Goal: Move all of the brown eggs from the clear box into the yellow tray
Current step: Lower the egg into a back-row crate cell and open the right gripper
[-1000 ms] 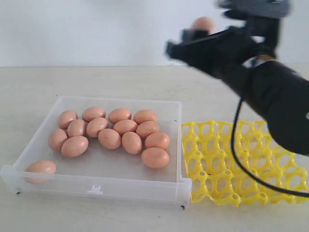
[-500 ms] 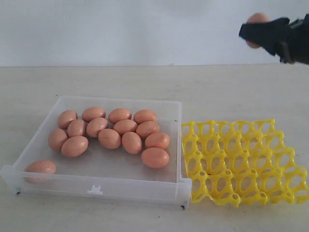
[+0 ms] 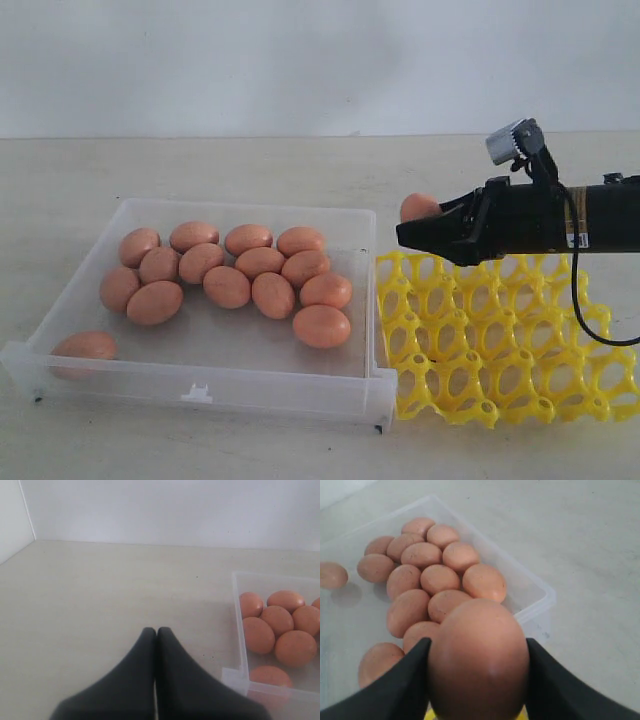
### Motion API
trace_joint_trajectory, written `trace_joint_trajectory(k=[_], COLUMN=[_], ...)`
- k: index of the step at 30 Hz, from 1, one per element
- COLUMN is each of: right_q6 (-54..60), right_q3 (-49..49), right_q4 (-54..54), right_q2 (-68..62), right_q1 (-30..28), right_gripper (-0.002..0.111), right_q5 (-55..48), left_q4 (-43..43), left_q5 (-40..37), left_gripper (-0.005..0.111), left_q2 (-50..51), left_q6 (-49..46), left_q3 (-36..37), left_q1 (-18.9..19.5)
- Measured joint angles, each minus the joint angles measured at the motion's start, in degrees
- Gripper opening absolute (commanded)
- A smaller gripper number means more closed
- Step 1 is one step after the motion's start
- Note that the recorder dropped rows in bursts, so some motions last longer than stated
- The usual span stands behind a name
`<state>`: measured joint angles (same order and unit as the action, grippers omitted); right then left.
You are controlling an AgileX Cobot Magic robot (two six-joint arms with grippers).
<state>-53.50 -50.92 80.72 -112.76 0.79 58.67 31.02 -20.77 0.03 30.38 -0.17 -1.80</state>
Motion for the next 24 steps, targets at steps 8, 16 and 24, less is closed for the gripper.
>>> trace_joint_trajectory(k=[8,16,24], right_q6=[-0.2,0.1,2.8], right_q3=[0.0,0.0,-0.2], right_q4=[0.8,2.2,0.7], right_q2=[-0.1,-0.1,-0.1], right_q1=[0.3,0.8,4.4], right_gripper=[0.0,0.004,0.036], right_q5=[-3.6,-6.4,-11.2], left_q4=[0.0,0.0,0.0], left_q5=[0.0,0.0,0.0], left_gripper=[-0.004,-0.004,-0.004], left_q2=[0.0,0.0,0.0], left_q6=[0.0,0.0,0.0], left_q3=[0.0,0.0,0.0], left_q1=[0.0,0.0,0.0])
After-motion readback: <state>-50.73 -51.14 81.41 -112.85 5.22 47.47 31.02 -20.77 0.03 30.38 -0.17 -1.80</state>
